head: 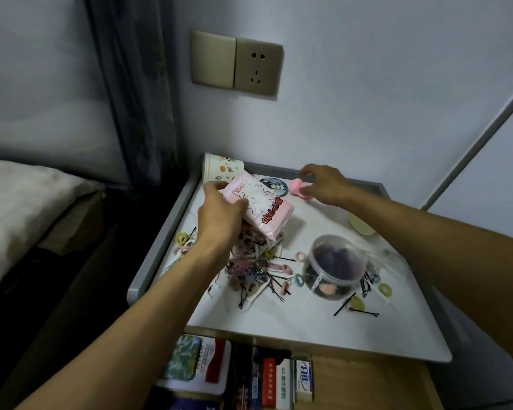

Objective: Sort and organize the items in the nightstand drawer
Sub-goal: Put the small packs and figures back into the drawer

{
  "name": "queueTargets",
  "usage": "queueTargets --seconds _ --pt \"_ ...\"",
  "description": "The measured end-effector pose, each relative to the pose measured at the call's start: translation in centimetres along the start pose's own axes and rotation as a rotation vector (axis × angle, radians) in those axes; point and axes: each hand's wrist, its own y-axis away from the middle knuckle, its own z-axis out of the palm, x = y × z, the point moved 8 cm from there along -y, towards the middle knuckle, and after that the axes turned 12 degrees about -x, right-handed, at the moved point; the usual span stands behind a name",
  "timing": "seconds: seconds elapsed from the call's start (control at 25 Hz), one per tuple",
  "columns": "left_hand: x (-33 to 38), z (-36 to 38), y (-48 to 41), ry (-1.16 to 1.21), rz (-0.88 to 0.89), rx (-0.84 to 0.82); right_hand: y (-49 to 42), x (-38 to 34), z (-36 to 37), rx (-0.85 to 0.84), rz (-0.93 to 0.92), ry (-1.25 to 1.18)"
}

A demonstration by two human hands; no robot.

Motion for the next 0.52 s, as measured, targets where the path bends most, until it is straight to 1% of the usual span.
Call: queueTargets --seconds 0.12,0.24,0.36,0.4,0.44,0.52 --pt "0.1 -0.3 -0.1 -0.041 0.041 -0.008 -2.1 0.3 2.0 -0.105 0.01 0.104" --pt "0.3 -0.6 -0.1 -0.086 0.086 -0.005 -3.4 0.2 2.0 -0.098 0.044 0.198" --pt "-0.6 -0.9 -0.7 -0.106 0.062 -0.01 -3.0 -0.4 2.2 -0.105 0.06 0.185" --pt "-0.8 -0.9 -0.8 -0.11 0.051 -0.018 -2.5 -1.0 1.9 -0.089 0.034 0.111" --pt "-1.0 -0.8 -0.9 -0.116 0.044 -0.03 -1.4 -1.9 1.4 -0.063 -0.012 -0.029" --pt "-0.8 -0.3 -0.6 -0.135 0.032 -0.055 1.3 -4.2 0.1 -0.033 -0.127 -0.376"
